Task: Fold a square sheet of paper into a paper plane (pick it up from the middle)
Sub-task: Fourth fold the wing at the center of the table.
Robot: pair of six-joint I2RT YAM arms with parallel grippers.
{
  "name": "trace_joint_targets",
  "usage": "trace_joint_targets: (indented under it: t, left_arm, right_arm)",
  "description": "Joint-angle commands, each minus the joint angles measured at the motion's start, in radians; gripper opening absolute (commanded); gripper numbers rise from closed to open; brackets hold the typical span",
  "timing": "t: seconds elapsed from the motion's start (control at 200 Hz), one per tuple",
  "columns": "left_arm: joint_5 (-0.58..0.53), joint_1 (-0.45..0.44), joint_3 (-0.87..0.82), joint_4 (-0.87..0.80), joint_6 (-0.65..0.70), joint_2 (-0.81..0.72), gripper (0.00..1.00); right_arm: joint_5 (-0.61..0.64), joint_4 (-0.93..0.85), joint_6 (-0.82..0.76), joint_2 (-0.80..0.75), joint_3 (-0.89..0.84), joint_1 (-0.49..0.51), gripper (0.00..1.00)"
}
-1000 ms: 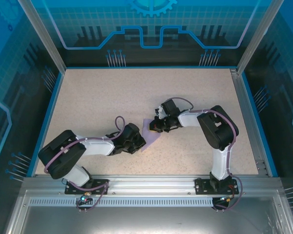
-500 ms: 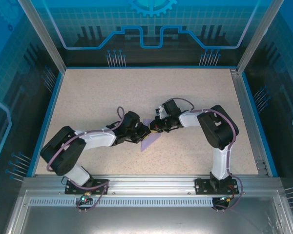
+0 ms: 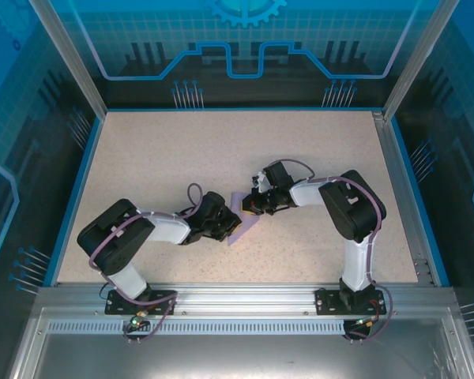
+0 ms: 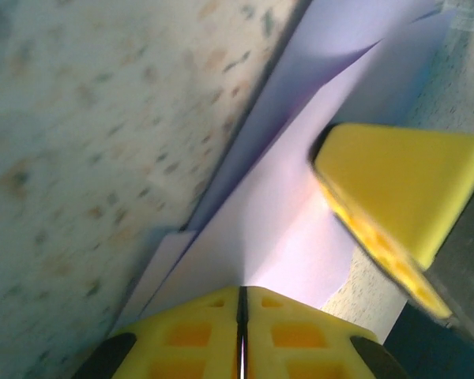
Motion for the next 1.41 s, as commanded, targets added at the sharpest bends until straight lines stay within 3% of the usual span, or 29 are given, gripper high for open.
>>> trace_joint_targets:
  t: [0.0,0.62,0.775,0.97,1.215,1.401]
  left_arm:
    - [-0.018,-0.034,-0.101,-0.211,-0.029,-0.020,0.14]
    - [-0.007,-0.058,-0.075,-0.496,0.122,-0.279,0.19]
    - [-0.002,-0.057,-0.046,-0.458,0.130,-0.329,0.22]
    - [0.003,-0.041,-0.021,-0.338,0.112,-0.316,0.24]
    - [0.088,-0.034,-0.005,-0.121,0.086,-0.172,0.25]
    - [0.035,-0.036,-0.019,-0.258,0.069,-0.133,0.24]
  right_arm:
    - [0.113,-0.102,0.005,0.067,-0.031,-0.013,0.04]
    - [0.121,-0.136,0.001,0.065,-0.022,-0.011,0.04]
    - [0.120,-0.143,-0.001,0.061,-0.022,-0.011,0.04]
    - [0.124,-0.147,0.001,0.062,-0.023,-0.007,0.04]
    - [0.131,-0.148,0.006,0.060,-0.027,-0.001,0.04]
    - [0.134,-0.145,0.006,0.057,-0.035,-0.001,0.05]
